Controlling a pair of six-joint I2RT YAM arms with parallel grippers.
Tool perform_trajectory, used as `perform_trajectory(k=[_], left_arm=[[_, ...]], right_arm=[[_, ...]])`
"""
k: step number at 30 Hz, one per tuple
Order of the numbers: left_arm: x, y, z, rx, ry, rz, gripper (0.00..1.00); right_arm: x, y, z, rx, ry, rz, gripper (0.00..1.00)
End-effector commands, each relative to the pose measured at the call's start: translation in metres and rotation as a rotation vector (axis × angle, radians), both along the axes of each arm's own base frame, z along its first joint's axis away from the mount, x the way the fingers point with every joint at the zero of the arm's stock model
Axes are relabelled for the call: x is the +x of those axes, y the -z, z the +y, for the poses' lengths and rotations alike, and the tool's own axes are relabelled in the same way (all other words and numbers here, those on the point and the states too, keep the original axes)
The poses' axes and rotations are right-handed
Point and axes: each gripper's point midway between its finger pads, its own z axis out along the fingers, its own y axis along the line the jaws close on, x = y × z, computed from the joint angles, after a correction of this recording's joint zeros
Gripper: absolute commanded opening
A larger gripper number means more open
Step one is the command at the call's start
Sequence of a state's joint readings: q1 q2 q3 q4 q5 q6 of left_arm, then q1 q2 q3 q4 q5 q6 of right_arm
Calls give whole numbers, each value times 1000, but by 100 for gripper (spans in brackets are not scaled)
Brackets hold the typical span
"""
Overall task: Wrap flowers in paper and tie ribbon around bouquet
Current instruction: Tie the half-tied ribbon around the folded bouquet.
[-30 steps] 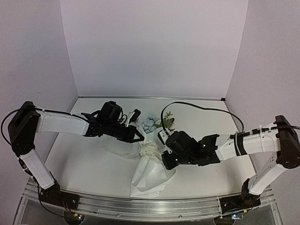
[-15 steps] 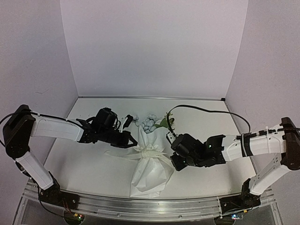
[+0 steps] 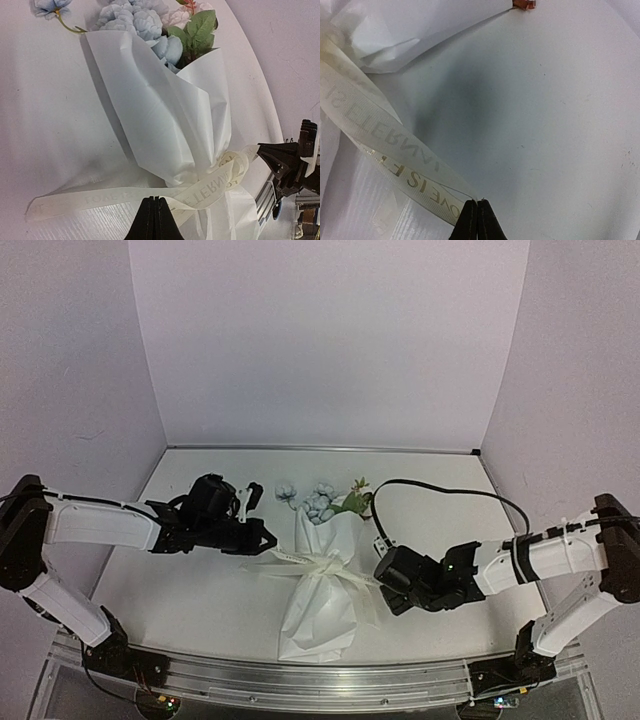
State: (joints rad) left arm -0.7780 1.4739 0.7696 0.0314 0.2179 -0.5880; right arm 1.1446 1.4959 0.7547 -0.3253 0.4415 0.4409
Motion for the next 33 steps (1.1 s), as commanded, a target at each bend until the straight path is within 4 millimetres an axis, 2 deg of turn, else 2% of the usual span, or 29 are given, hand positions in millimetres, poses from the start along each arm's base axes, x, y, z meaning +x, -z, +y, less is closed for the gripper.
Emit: perform_trajectory(k=[1,8,22,25,28,33], left_arm=[[8,-10,17,4,-104,-41,0],[6,19,32,48,-173,33,0],[16,35,58,42,-273,104,0],[16,37,59,26,-272,116,0],[15,37,54,10,-251,125,0],[20,45,70,-3,-307,156,0]], right_arm=[[3,-10,-13,0,56,-41,0],[3,-8,-25,-31,96,-58,0],[-4,1,-42,-142,96,-15,0],[-3,-2,-45,-167,100,-21,0],[-2,-7,-40,-160,88,-19,0],[3,-15,-58,-247,120,-74,0]])
